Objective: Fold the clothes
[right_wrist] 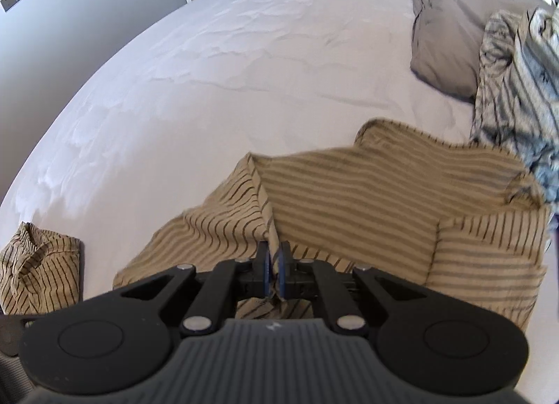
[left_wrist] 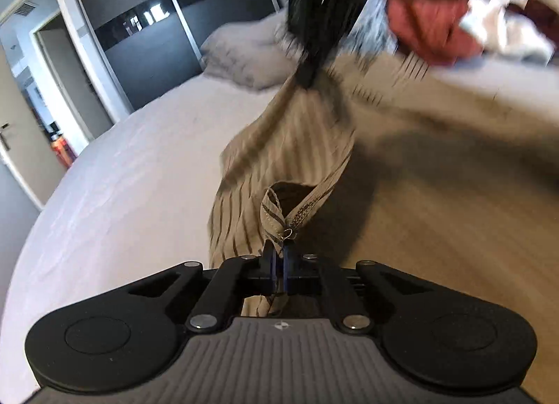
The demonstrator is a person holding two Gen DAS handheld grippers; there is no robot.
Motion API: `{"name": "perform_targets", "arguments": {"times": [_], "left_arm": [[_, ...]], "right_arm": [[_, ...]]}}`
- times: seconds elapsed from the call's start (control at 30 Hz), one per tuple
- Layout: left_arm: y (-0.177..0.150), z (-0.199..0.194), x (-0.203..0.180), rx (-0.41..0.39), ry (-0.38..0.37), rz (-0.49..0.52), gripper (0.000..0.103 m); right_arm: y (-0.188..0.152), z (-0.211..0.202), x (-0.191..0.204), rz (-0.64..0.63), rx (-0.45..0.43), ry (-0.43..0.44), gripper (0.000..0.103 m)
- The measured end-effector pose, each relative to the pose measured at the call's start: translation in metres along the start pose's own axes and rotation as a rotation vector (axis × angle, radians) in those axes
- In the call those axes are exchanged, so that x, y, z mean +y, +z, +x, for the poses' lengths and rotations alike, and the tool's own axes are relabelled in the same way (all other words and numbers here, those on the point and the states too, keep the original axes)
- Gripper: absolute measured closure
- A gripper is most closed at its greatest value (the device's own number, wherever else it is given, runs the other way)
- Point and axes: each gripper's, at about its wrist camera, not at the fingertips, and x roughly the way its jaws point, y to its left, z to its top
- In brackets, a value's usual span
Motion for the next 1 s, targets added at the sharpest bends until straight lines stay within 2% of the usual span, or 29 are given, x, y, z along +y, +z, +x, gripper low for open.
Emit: {"name": "perform_targets", "arguments": {"times": [0.2,0.37,0.47,0.63,0.8,0.83,0.9,0.97,1.0], "left_arm": [[0.054,-0.023,-0.019,-0.114,-0.198,-0.102,0.102],[0.088,-0.009,-0.055,-0.183,-0.351,-0.159,0.102],[0.102,0.006,-0.084,-0.203,-0.384,-0.151,0.102],[0.116,0.038,-0.123,-0.158,-0.414,-0.144,0.102],[0.108,0.068,-0.141,-0.038,-0.439,-0.147,0.101],[0.104,0.071,-0.142,-0.016,-0.447,-0.153,0.097],[0.098,0.072,-0.14,0.007,-0.458,-0.165,0.081],[0.093,0.066,-0.133,0.008,-0.478,-0.181,0.053],[0.09,0.06,-0.127,-0.001,-0.478,-0.185,0.051]], "right_arm": [[0.03,-0.025,-0.025,-0.023,-0.068,-0.055,0.097],[0.035,-0.045,-0.054,-0.03,-0.092,-0.122,0.097],[0.03,-0.049,-0.079,-0.025,-0.092,-0.176,0.097],[0.015,-0.04,-0.133,0.041,-0.085,-0.228,0.097],[-0.019,-0.012,-0.184,0.125,-0.029,-0.266,0.097],[-0.027,-0.004,-0.192,0.142,-0.015,-0.26,0.097],[-0.04,0.009,-0.204,0.158,0.004,-0.255,0.097],[-0.05,0.017,-0.212,0.168,0.017,-0.249,0.094],[-0.052,0.019,-0.213,0.171,0.019,-0.253,0.093]]}}
